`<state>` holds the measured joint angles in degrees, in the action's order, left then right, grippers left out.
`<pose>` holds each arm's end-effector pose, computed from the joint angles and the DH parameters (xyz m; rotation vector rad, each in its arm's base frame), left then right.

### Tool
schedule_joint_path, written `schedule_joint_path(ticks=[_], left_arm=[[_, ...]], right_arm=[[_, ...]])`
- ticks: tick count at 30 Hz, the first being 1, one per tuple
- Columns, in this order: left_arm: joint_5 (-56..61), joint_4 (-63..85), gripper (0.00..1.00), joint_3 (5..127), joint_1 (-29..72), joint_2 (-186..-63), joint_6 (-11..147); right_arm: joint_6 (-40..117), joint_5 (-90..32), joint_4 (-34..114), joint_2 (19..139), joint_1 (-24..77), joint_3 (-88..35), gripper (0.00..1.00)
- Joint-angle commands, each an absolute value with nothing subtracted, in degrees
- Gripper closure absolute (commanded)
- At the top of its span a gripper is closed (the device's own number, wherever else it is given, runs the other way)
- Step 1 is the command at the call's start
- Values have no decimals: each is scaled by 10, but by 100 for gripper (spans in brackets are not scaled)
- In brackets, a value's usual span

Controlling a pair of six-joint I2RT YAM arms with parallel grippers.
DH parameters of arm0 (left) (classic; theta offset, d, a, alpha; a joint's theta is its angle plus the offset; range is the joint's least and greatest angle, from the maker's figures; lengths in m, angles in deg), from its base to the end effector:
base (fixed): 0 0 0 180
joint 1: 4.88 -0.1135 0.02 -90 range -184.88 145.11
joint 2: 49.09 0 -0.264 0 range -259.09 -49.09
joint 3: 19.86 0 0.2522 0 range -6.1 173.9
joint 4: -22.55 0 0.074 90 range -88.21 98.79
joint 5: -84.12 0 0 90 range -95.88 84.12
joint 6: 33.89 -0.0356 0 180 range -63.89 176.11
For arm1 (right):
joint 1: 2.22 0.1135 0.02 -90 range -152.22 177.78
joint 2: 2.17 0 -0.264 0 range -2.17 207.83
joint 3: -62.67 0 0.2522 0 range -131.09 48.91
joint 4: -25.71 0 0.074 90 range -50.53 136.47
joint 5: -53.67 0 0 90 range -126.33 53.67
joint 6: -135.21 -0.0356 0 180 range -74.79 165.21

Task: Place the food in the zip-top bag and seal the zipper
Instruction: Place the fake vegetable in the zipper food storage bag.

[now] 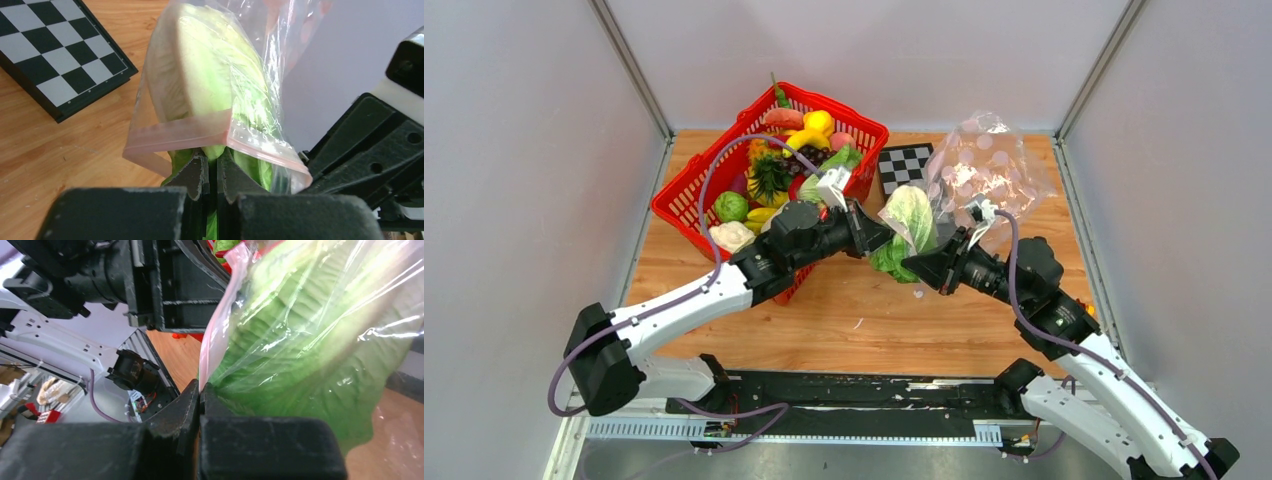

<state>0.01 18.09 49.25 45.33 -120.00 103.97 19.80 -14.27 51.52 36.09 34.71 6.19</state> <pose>0.1857 -0.2286 0.3431 0.1248 1.8721 -1.3317 0.1185 0.1058 0.3417 -0.4870 1.7627 1.1176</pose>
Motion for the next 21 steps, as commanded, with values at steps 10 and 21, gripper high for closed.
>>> schedule_joint_path(ticks=[10,21], left_arm=[[-135,179,98,590,551,-1233,895],[-193,155,92,614,554,-1261,838]], right_arm=[[-20,-267,532,342,350,47,100],[-79,-128,425,369,349,74,100]])
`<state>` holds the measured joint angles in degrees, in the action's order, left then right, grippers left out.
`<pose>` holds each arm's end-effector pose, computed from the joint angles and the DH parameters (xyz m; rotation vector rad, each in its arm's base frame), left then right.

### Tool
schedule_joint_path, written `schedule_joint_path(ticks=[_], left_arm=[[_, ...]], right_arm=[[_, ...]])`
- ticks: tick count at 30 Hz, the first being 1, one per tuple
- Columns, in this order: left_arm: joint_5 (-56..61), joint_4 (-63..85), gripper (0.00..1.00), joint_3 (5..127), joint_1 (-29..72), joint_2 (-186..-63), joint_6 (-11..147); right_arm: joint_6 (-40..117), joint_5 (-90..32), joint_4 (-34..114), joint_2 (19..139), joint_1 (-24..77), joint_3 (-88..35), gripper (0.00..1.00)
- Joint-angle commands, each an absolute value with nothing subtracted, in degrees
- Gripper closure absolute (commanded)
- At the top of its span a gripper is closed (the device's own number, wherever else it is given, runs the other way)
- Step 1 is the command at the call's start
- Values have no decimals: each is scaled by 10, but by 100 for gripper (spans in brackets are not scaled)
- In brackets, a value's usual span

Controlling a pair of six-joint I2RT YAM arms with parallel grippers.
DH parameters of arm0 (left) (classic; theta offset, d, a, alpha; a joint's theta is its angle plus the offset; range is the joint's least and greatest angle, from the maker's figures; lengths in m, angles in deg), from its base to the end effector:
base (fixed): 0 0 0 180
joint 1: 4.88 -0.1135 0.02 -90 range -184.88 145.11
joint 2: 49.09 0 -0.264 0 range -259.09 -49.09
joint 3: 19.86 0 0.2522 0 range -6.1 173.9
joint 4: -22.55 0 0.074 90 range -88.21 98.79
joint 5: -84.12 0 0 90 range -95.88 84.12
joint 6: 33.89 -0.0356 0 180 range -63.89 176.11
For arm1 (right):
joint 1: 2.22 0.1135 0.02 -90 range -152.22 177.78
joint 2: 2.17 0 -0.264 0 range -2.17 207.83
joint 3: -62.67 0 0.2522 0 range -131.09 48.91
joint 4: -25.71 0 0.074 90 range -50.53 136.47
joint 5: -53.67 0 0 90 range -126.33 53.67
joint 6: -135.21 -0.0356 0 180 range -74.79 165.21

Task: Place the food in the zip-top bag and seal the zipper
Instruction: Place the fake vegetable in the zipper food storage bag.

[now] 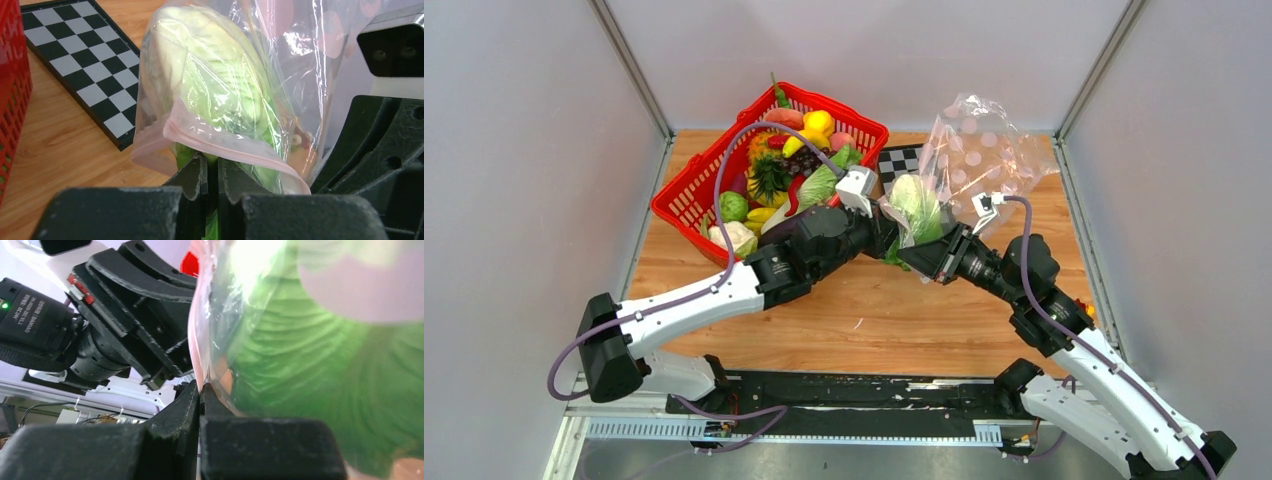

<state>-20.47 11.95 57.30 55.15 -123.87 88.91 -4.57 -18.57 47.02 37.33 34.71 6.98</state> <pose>0.1626 -0.2641 0.3632 0.2298 1.7964 -0.9701 0.1261 0.1084 0.3421 -0.0553 1.8568 1.3633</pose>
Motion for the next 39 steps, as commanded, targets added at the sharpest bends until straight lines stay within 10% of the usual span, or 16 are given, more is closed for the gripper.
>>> schedule_joint_path(ticks=[1,17,39], left_arm=[[-185,118,92,637,554,-1278,830],[-65,68,32,660,553,-1251,799],[-162,-64,33,576,536,-1190,871]], right_arm=[[-77,-129,425,369,349,74,100],[-97,-315,557,320,341,78,100],[-74,-223,488,300,254,126,100]])
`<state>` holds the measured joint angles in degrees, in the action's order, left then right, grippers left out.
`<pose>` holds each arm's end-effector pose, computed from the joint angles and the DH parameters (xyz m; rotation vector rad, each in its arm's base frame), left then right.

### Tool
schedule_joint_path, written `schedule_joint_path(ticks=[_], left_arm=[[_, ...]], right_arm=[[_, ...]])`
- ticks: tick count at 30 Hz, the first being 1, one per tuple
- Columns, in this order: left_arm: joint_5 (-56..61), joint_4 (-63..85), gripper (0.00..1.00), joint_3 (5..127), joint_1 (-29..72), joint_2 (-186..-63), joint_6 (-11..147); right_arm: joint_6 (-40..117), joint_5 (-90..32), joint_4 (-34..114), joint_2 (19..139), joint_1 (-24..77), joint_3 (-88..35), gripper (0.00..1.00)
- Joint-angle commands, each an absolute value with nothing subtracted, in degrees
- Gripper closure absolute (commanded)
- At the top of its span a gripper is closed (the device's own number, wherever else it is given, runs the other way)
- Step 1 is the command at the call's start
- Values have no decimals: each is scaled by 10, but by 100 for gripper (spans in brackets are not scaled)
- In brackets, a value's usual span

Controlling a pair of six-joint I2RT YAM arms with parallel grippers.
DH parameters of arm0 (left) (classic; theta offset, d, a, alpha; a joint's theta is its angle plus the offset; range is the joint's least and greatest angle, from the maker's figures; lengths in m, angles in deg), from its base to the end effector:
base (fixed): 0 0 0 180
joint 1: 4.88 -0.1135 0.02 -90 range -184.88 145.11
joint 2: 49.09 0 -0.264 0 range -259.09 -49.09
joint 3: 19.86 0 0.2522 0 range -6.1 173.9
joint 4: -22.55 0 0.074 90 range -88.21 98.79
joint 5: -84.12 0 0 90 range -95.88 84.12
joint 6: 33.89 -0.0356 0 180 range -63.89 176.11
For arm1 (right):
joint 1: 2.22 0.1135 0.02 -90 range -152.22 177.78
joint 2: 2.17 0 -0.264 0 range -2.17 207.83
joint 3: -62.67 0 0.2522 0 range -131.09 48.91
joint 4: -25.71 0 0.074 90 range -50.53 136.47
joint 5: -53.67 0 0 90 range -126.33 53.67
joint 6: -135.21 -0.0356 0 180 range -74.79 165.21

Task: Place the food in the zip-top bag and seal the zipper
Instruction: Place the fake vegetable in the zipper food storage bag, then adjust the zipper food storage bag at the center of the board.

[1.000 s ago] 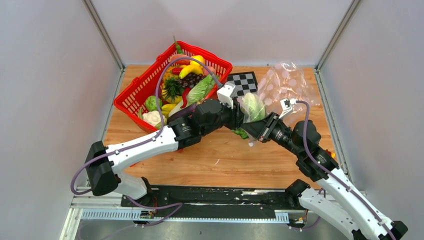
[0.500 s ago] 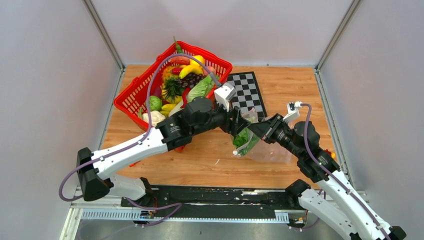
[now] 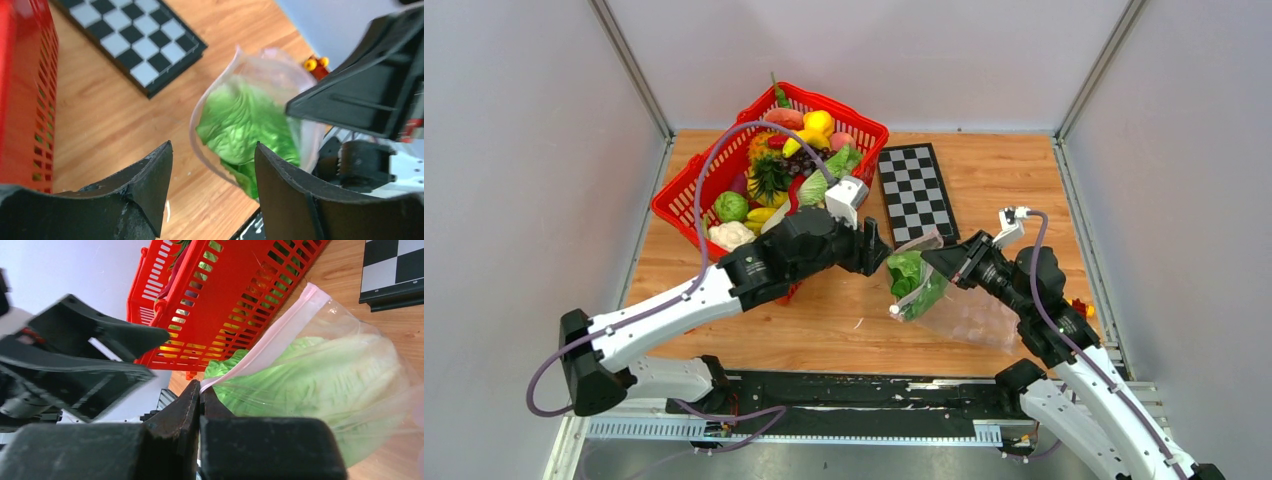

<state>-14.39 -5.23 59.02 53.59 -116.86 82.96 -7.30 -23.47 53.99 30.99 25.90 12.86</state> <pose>0.1468 -0.2293 0.3751 0.4280 1.9087 -0.8784 0.1260 0.0763 0.3082 0.2342 1.9222 1.1827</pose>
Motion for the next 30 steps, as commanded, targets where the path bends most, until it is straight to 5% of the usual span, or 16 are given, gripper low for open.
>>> schedule_joint_path(ticks=[1,13,30], left_arm=[[-166,-63,34,571,537,-1189,877],[-182,-54,52,539,536,-1190,910],[-127,73,50,490,536,-1249,969]], right_arm=[[-74,-222,487,298,254,127,100],[-77,-237,481,275,252,137,100],[-79,-228,478,267,252,123,100]])
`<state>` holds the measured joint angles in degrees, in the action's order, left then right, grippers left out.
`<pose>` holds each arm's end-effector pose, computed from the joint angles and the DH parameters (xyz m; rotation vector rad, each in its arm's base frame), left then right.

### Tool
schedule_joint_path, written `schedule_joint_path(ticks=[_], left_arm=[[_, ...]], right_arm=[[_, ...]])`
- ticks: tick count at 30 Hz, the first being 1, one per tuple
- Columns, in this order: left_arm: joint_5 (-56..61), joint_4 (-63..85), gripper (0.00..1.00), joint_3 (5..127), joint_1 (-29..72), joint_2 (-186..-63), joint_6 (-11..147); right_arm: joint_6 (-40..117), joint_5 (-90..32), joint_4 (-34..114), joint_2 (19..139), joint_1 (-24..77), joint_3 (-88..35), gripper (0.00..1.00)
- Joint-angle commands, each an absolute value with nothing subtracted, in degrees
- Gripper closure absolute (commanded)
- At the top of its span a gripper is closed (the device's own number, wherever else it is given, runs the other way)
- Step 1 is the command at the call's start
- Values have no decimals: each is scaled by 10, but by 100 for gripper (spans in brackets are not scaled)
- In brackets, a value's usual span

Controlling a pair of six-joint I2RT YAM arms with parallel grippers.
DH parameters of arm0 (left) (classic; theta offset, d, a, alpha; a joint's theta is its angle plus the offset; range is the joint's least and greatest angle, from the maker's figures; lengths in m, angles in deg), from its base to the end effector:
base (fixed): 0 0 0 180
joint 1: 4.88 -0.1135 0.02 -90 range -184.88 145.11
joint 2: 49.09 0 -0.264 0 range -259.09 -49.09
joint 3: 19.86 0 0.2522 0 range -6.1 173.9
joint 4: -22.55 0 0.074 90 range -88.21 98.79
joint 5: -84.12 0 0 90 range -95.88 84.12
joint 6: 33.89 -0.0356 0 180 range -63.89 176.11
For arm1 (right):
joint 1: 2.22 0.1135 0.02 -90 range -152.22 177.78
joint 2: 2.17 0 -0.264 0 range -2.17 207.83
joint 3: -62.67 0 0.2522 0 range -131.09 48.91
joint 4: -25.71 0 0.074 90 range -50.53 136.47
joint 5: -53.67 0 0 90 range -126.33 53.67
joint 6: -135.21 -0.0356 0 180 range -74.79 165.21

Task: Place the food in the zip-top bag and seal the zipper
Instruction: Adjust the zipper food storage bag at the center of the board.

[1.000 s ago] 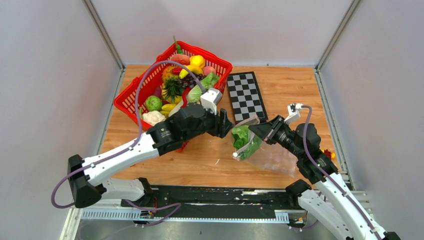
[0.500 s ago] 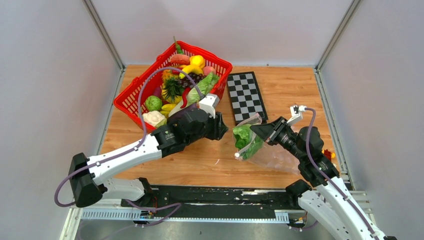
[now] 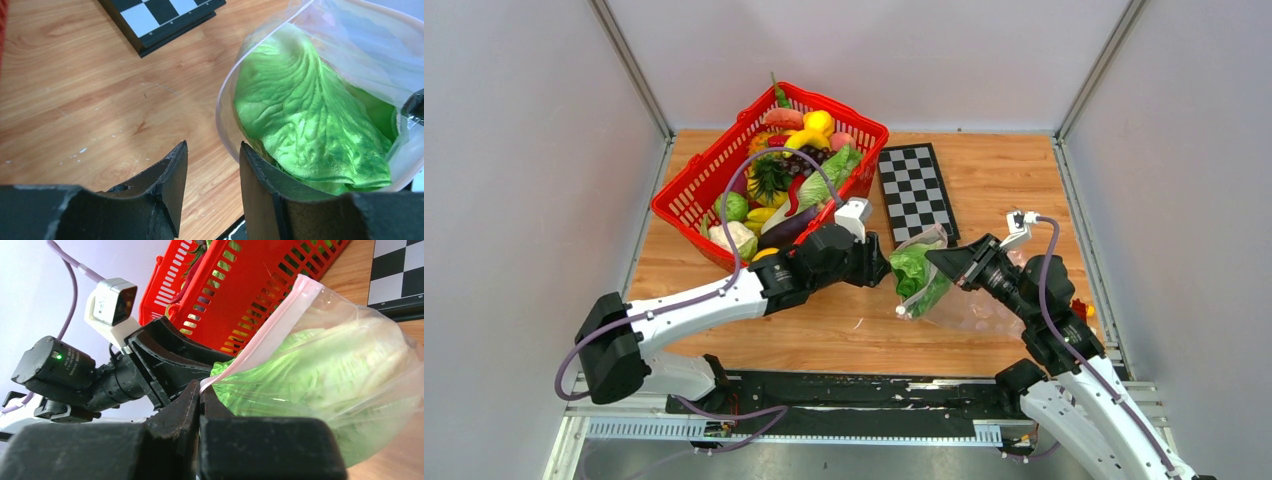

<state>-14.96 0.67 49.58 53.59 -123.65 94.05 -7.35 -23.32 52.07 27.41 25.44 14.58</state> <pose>0.1607 -0.2512 0.2959 0.2805 2.1370 -0.8696 0.1178 0.0708 0.3090 0.2201 1.8529 1.2045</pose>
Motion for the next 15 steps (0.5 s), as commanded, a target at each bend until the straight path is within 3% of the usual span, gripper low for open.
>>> schedule_joint_path(ticks=[1,15], left_arm=[[-127,77,50,490,536,-1252,972],[-96,157,58,457,536,-1276,1006]], right_arm=[[-80,-227,476,268,252,123,100],[-86,-216,466,265,252,122,100]])
